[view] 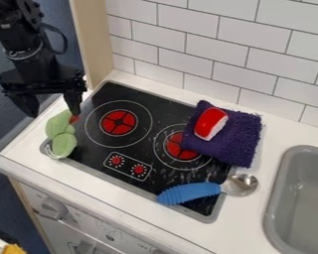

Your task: Move the blue spoon to the top left side of the stove

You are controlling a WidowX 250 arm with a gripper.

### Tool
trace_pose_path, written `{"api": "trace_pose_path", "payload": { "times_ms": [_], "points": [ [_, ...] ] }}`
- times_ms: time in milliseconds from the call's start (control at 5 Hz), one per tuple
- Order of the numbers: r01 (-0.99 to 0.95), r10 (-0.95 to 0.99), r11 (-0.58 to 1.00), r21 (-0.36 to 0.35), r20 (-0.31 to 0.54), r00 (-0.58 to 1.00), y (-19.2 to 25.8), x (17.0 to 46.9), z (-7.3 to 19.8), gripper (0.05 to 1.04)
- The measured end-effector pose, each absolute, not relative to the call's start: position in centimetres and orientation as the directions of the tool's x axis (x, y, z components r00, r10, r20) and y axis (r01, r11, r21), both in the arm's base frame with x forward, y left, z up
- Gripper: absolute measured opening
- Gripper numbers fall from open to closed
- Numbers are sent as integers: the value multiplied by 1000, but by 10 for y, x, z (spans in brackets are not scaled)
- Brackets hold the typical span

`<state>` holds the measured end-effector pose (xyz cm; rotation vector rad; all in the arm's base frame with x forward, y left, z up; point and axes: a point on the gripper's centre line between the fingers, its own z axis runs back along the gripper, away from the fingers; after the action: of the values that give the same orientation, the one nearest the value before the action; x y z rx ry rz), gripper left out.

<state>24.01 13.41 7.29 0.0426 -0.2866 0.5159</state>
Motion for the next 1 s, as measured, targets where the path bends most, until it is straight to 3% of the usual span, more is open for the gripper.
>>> {"api": "trace_pose_path", "payload": {
  "times_ms": [200, 600, 1000],
  "points": [
    [-487, 477, 873, -27, 255, 841, 132, 239, 66, 1001],
    [-204, 177, 976, 78, 266, 948, 84, 268, 76, 1001],
    [287, -310, 949, 129, 225, 924, 32, 273, 71, 1001]
  ]
}}
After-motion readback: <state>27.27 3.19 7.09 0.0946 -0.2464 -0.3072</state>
